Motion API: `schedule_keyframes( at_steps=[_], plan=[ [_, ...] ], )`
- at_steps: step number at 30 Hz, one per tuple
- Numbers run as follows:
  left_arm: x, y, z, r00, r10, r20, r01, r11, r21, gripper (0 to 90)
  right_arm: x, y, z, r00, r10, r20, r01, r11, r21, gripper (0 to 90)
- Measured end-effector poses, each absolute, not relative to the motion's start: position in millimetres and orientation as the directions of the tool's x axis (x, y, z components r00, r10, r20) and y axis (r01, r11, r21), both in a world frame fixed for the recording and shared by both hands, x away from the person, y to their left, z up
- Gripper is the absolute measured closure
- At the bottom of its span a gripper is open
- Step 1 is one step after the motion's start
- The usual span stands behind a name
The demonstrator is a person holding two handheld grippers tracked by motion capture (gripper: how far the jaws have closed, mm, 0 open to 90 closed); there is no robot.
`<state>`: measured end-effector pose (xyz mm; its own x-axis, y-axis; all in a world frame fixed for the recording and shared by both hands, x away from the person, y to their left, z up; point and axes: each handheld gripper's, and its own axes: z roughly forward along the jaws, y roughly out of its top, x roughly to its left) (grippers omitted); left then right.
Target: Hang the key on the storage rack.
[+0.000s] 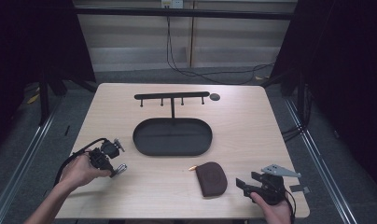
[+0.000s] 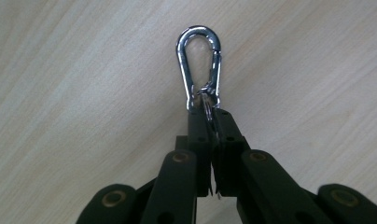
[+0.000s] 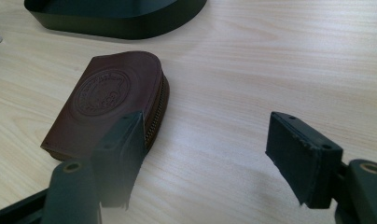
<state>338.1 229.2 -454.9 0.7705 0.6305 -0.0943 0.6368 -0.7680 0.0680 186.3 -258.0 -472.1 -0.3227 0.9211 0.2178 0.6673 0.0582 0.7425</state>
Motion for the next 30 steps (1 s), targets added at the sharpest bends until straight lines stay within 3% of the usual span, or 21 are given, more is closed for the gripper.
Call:
schedule_keyframes(
  at_steps=[15, 30],
  plan=[
    [338.5, 232.5, -439.9, 0.766, 0.633, -0.112, 0.643, -0.758, 0.112, 88.9, 186.4, -257.1, -472.2, -0.330, 0.919, 0.214, 0.667, 0.066, 0.742, 28.5],
    [337.4, 228.6, -407.1, 0.767, 0.634, -0.098, 0.641, -0.762, 0.091, 89.0, 185.9, -257.4, -471.9, -0.332, 0.919, 0.213, 0.664, 0.067, 0.745, 28.4]
  ],
)
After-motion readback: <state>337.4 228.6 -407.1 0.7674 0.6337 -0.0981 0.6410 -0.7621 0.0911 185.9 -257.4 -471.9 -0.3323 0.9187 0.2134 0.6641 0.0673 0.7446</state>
